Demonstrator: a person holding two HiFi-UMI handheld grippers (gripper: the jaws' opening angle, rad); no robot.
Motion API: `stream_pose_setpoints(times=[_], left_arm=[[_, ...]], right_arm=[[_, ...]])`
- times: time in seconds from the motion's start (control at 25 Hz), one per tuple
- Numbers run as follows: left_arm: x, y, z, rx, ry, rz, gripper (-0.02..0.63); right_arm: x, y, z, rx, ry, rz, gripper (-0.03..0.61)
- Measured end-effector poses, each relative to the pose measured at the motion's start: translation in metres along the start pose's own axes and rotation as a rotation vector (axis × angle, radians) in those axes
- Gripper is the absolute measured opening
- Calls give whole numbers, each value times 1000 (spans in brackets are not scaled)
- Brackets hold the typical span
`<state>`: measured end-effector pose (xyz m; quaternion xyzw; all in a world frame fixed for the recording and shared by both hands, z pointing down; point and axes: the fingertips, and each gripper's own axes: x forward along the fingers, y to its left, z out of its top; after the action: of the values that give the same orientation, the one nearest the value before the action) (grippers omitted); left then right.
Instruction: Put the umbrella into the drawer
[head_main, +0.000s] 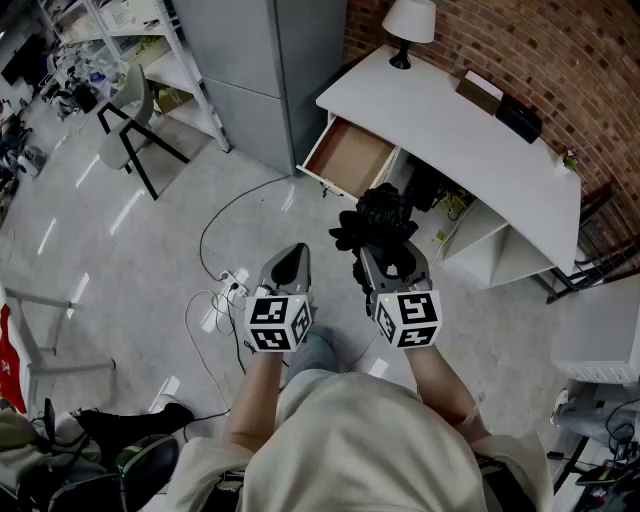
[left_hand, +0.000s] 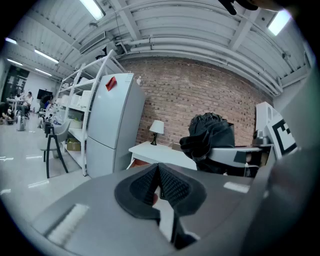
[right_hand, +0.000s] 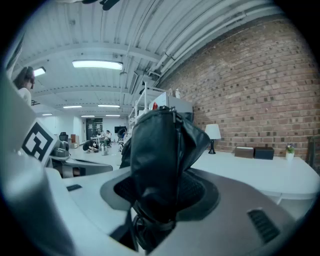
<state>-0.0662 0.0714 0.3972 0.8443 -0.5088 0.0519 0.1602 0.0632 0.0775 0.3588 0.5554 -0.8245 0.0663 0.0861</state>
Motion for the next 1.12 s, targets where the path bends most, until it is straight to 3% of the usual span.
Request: stream_pose_setpoints(times=[0.28,0.48,1.12], left_arm=[[-84,-99,-57,-26,13,47,11],[-126,-136,-78,-37,18,60,11],[-138,-181,-73,-16,-13,61,11]], right_arm=[[-132,-9,-40,-9,21,30,204],[-194,-6,-50,-11,16,52,204],[-234,-24,-38,14,-48,82,206]])
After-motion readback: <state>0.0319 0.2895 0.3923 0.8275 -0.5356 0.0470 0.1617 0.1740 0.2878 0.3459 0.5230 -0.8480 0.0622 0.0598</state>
